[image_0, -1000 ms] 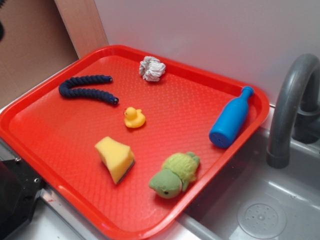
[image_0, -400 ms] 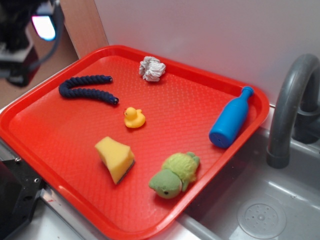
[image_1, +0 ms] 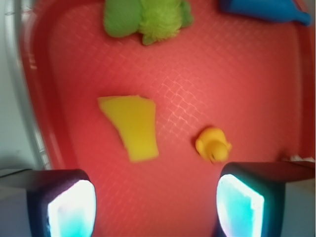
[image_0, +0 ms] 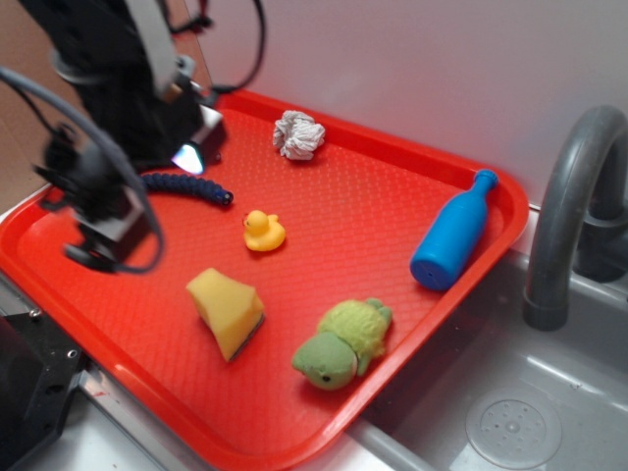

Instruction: Grab the green sponge.

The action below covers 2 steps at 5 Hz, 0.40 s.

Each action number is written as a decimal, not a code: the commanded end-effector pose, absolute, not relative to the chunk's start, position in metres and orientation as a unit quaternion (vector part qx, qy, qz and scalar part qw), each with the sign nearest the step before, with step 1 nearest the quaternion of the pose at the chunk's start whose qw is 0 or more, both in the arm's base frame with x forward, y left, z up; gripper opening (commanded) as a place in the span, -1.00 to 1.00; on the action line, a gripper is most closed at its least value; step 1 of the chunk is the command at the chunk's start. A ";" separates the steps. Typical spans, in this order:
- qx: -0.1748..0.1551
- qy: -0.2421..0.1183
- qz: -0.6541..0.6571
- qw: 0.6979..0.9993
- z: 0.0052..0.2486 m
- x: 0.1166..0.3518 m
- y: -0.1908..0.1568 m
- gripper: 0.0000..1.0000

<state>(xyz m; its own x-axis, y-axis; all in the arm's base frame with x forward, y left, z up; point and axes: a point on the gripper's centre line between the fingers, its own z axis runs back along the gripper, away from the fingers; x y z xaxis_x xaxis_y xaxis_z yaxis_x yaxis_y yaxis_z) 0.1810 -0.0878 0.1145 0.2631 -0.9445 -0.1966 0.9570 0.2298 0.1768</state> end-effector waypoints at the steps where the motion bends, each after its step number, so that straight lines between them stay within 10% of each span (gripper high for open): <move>1: 0.097 0.080 -0.610 0.782 0.060 0.189 -0.093 1.00; 2: 0.062 0.126 -0.621 0.771 0.051 0.176 -0.085 1.00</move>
